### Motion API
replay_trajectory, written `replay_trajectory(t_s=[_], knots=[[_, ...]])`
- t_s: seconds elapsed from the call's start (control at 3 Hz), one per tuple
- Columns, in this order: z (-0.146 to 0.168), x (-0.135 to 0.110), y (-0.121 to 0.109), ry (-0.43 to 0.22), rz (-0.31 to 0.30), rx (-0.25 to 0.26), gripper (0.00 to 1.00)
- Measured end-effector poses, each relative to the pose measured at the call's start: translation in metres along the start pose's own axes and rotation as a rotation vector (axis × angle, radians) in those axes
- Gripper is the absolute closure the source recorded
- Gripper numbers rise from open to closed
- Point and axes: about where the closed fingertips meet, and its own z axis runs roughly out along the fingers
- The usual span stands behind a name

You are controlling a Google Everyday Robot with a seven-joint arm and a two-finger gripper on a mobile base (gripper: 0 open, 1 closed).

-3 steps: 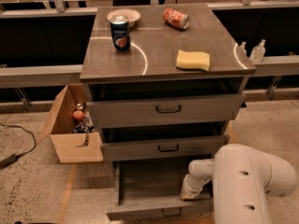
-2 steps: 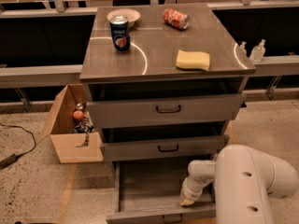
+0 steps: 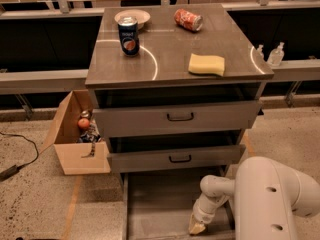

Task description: Open bottom drawer

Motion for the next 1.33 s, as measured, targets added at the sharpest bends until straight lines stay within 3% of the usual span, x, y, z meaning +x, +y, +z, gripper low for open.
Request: replay_trajectory(t_s=[0.33,0.67,1.0,1.33], knots=[[-0.02,0.007,0.009,0.045,0.026,0.034,1.0],[-0.077,0.022,-0.008,0.161,0.022,0.219,1.0],[-0.158,0.028,-0.024,0.314,-0.053,0.408,1.0],[-0.203,0.035,-0.019,0.383,-0.103,0.512,0.89]])
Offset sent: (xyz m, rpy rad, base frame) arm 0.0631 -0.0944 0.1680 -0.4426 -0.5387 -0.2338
